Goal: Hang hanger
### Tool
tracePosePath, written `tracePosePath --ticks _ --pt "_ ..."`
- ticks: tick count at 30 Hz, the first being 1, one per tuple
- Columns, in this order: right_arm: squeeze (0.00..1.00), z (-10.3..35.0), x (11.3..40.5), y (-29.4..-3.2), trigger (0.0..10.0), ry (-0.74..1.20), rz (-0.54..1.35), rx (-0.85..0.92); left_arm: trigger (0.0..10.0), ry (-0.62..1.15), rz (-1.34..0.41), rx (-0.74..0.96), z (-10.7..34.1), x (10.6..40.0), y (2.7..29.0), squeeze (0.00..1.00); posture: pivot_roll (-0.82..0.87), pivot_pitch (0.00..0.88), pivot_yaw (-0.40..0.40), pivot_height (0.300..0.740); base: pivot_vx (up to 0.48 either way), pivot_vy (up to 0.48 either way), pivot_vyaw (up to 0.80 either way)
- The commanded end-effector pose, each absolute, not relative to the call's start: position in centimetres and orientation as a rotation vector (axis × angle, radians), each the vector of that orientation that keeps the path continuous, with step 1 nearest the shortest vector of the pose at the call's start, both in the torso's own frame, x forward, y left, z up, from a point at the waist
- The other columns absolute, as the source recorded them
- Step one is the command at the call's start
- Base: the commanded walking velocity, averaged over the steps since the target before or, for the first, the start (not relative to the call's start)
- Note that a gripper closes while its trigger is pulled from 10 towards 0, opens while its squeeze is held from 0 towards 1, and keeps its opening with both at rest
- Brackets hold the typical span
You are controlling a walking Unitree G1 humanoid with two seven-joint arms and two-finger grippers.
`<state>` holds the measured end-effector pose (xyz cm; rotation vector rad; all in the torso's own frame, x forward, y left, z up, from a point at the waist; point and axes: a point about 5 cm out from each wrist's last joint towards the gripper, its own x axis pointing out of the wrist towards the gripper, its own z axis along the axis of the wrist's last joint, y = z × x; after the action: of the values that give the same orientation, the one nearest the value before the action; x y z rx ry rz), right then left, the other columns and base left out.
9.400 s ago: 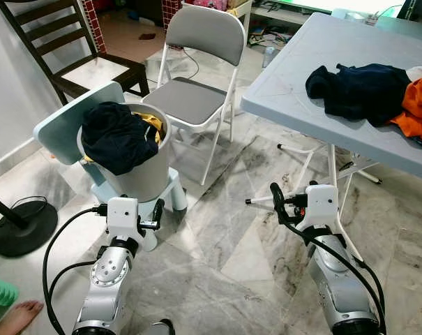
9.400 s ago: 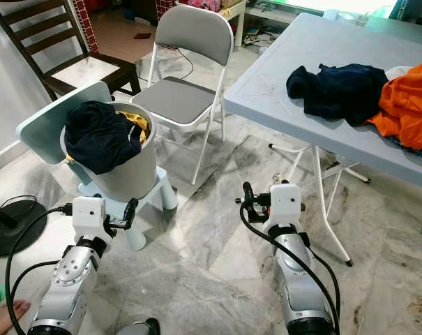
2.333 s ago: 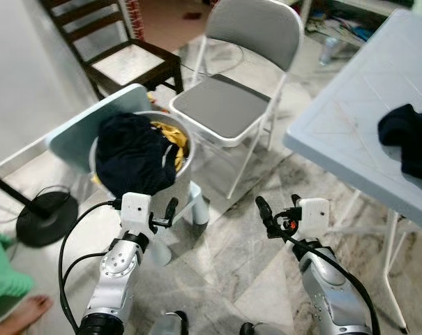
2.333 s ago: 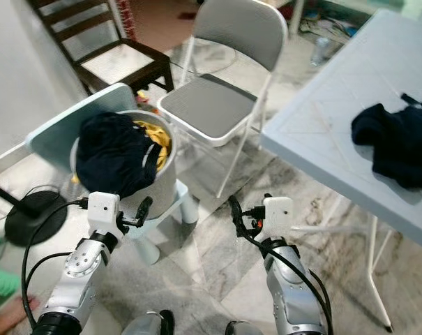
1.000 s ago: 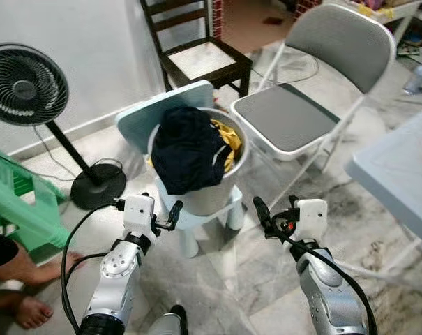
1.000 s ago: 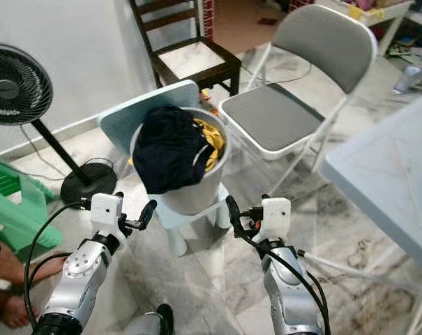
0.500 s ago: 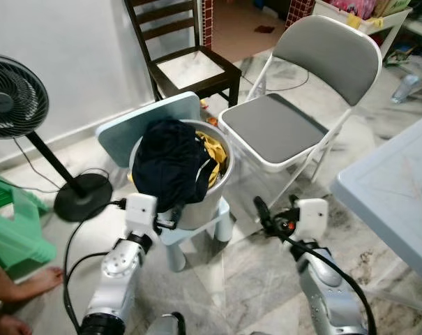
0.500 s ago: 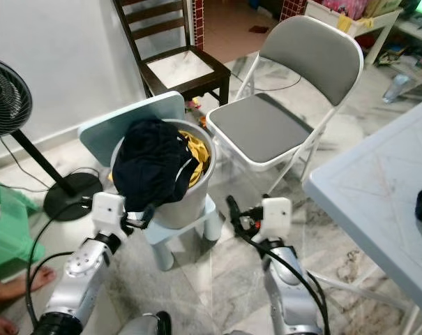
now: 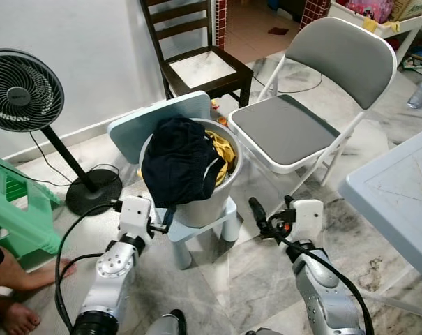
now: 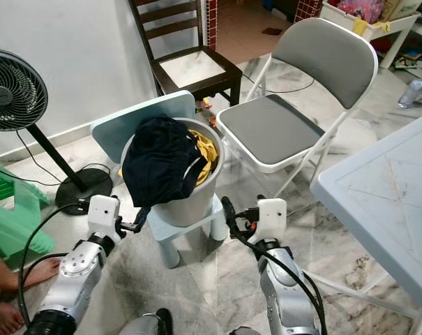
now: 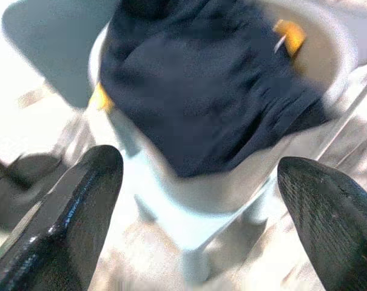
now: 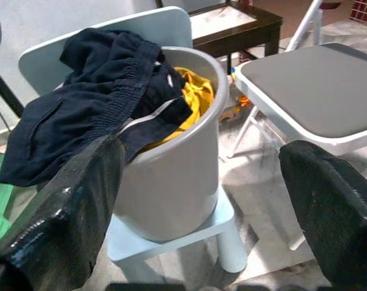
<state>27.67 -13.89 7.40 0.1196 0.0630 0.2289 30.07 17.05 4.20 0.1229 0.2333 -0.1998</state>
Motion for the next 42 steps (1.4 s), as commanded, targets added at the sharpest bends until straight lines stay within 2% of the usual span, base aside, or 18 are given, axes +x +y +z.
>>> tracePosePath --ticks 1,8,19,26,34,36,42 --pt "0.0 7.1 27.1 -14.0 10.0 0.085 0.229 0.123 10.0 0.313 -0.188 0.187 3.6 30.5 18.0 0.0 0.08 0.257 0.011 0.74 0.0 0.0 0.0" --pt "0.0 6.9 26.4 -13.7 10.0 0.099 0.228 0.129 10.0 0.352 -0.217 0.239 3.8 31.6 18.3 0.0 0.07 0.29 0.011 0.74 0.0 0.0 0.0" --pt "0.0 7.4 26.9 -13.8 10.0 0.089 0.199 0.144 10.0 0.29 -0.307 0.329 5.5 33.8 15.5 0.0 0.07 0.288 0.029 0.74 0.0 0.0 0.0" --pt "0.0 7.6 27.0 -13.6 10.0 0.084 0.192 0.153 10.0 0.263 -0.292 0.431 6.3 34.6 15.4 0.0 0.06 0.281 0.037 0.74 0.0 0.0 0.0" --pt "0.0 8.3 27.1 -13.6 10.0 0.062 0.191 0.162 10.0 0.186 -0.188 0.386 7.3 35.0 16.4 0.0 0.06 0.271 0.04 0.74 0.0 0.0 0.0" --pt "0.0 9.0 26.9 -14.4 10.0 0.029 0.164 0.153 10.0 0.072 -0.092 0.268 8.2 34.1 17.8 0.0 0.06 0.261 0.041 0.74 0.0 0.0 0.0" --pt "0.0 9.4 26.7 -15.1 10.0 0.006 0.14 0.132 10.0 0.005 -0.047 0.222 8.5 32.4 18.7 0.0 0.08 0.251 0.038 0.74 0.0 0.0 0.0"
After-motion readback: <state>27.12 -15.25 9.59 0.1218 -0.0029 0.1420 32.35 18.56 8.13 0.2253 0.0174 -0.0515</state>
